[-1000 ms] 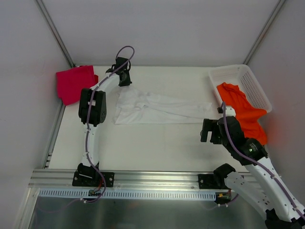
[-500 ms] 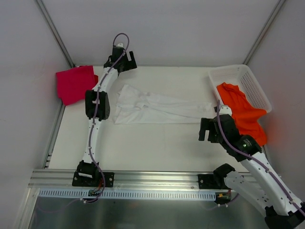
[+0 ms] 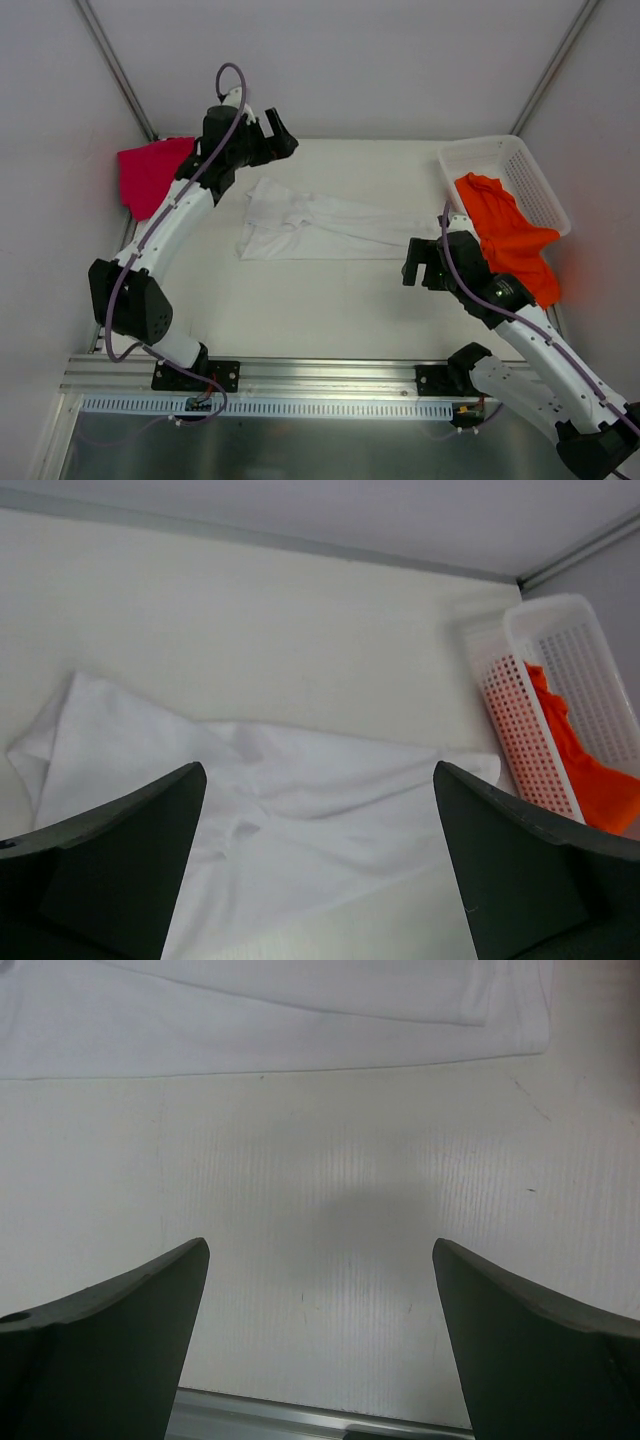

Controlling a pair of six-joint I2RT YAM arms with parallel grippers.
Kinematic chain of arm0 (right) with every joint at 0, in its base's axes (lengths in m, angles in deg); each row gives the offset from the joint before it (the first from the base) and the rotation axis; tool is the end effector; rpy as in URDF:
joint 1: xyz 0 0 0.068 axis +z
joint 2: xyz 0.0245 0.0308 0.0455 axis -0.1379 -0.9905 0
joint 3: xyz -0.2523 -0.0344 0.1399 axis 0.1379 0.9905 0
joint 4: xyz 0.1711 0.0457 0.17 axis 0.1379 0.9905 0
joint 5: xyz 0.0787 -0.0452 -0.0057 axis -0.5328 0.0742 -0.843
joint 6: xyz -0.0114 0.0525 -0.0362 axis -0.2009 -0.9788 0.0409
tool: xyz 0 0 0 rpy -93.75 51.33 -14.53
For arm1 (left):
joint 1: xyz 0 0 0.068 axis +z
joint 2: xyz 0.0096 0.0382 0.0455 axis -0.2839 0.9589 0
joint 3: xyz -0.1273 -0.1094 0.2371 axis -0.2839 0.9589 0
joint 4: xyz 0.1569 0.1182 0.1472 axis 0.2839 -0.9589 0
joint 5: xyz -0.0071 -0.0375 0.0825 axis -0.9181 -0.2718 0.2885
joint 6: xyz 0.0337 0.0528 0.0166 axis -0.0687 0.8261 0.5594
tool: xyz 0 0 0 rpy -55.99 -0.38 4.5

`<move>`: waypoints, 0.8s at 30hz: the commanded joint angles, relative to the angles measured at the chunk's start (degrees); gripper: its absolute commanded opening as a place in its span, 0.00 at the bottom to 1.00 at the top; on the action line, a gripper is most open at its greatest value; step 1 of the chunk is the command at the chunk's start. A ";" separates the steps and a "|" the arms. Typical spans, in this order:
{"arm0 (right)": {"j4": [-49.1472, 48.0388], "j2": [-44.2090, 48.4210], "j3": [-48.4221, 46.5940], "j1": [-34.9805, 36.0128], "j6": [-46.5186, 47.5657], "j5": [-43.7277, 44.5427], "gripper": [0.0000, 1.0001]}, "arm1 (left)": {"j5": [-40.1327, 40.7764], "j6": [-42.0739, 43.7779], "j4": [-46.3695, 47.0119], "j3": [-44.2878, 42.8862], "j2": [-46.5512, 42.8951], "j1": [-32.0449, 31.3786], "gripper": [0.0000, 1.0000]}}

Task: Fold and stack the t-shirts
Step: Fold the tshirt

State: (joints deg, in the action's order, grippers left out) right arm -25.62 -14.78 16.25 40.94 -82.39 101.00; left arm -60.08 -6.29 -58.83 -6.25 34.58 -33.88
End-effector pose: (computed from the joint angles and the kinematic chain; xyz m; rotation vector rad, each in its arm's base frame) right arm 0.1272 0.0666 0.2973 -0.2724 2.1919 0.1307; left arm 0.3621 -0.1187 0.4080 -0.0839 1.8581 -0.6381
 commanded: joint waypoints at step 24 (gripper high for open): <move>7.97 9.60 4.19 0.73 -3.02 4.07 1.00 | 12.95 -2.25 -9.11 13.23 22.00 -3.44 0.99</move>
State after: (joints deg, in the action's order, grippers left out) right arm -19.59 -5.99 19.97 41.29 -84.60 103.09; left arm -49.08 -10.95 -63.75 10.38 51.39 -38.12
